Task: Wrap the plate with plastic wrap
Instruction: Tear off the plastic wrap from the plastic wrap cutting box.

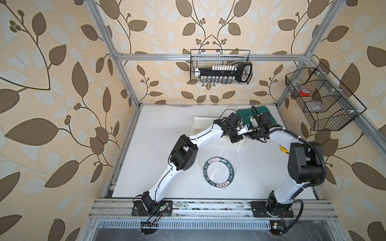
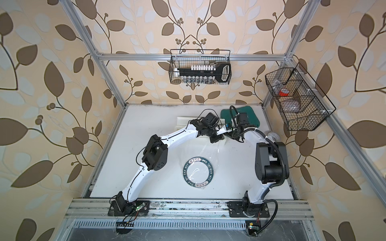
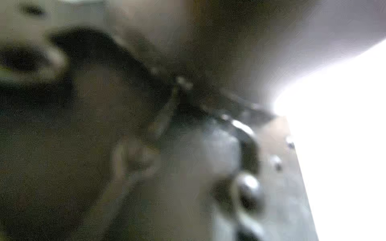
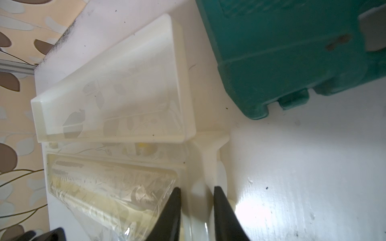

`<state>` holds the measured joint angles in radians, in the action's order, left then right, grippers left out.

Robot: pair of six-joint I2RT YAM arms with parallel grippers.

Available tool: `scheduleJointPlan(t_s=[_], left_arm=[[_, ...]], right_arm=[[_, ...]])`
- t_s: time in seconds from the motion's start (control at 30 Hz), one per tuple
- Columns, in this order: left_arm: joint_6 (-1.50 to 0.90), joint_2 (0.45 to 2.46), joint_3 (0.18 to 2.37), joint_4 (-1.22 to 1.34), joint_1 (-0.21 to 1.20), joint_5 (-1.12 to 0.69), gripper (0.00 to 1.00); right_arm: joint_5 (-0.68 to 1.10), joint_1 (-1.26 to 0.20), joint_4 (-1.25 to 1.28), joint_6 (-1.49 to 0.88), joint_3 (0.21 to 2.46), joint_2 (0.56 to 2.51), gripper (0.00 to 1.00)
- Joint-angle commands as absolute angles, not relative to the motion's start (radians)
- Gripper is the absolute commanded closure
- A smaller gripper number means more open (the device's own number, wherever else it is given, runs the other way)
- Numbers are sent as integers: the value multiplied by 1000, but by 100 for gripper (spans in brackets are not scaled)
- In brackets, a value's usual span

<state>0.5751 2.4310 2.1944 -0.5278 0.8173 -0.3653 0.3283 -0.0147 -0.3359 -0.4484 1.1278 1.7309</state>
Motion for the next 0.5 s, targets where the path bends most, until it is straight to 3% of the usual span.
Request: scheduleJointPlan(t_s=[0.0, 0.47], left_arm=[[595, 2434, 2157, -572, 825, -330, 98], [639, 2334, 2067, -616, 766, -275, 100]], right_arm=[[256, -20, -394, -422, 1074, 1766, 76], [96, -18, -431, -368, 1061, 1786, 82]])
